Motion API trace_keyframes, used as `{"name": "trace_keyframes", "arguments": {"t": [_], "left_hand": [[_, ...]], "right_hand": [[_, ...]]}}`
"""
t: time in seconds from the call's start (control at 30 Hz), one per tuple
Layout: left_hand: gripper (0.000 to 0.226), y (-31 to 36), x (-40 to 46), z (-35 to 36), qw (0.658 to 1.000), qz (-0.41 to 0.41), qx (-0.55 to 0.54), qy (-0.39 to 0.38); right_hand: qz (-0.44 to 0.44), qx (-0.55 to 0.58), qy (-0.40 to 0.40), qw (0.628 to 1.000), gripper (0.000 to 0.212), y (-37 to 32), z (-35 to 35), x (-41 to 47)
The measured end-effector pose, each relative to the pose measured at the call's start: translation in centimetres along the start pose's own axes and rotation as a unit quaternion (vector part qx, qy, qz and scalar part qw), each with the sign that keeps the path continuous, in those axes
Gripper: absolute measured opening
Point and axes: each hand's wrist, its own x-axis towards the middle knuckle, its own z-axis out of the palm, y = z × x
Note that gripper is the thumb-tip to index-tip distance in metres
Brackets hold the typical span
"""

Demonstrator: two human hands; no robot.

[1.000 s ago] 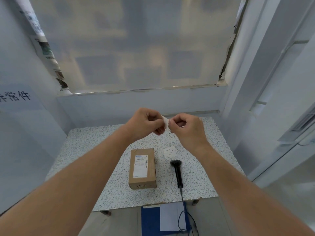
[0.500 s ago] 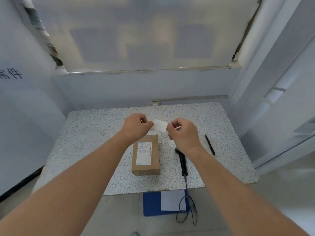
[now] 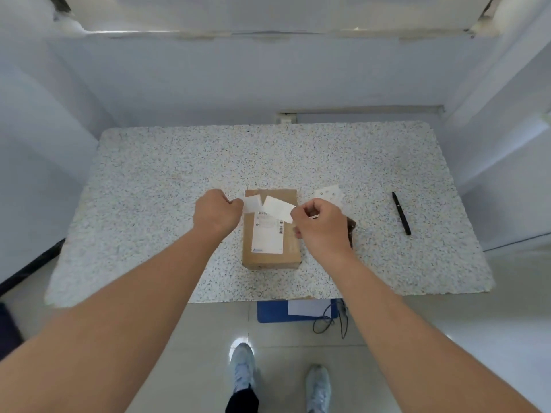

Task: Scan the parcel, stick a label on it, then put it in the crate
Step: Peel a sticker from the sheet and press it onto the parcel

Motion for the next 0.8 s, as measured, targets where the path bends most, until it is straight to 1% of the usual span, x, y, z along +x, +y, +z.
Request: {"name": "trace_keyframes", "arguments": {"t": [0.13,0.33,0.47,0.53,0.6,0.67,0.73,0.8], "left_hand": [[0.029,-2.6,1.5,0.9,0.999,-0.036,0.012,0.018],[0.033,-4.5,2.9,1.8,0.998,-0.053,0.019,0.005],[0.023,-4.9,3.2,1.8,0.999,-0.034,0.01,0.003],[0.016,-4.0,2.9,1.7,1.0,0.009,-0.012,-0.002],[0.01,-2.3,2.1,1.5,0.994,0.07,-0.056,-0.055],[0.008,-0.3,1.1,1.2,0.977,0.126,-0.091,-0.143],[0.012,1.6,0.3,0.9,0.96,0.165,-0.099,-0.202],[0.015,3.2,-0.1,0.8,0.949,0.188,-0.085,-0.236]], "right_hand": [[0.014,-0.007,0.006,1.0,0.019,1.2,1.1,0.6],[0.028,-0.007,0.022,0.999,0.015,2.2,2.0,1.9],[0.03,-0.016,0.038,0.999,0.014,2.6,2.3,2.2],[0.024,-0.031,0.056,0.998,0.014,2.8,2.3,2.3],[0.02,-0.039,0.075,0.996,0.015,3.0,2.3,2.5],[0.021,-0.04,0.084,0.995,0.016,3.0,2.4,2.7],[0.021,-0.048,0.085,0.995,0.016,2.8,2.5,2.9],[0.021,-0.052,0.084,0.995,0.018,2.6,2.6,3.1]]}}
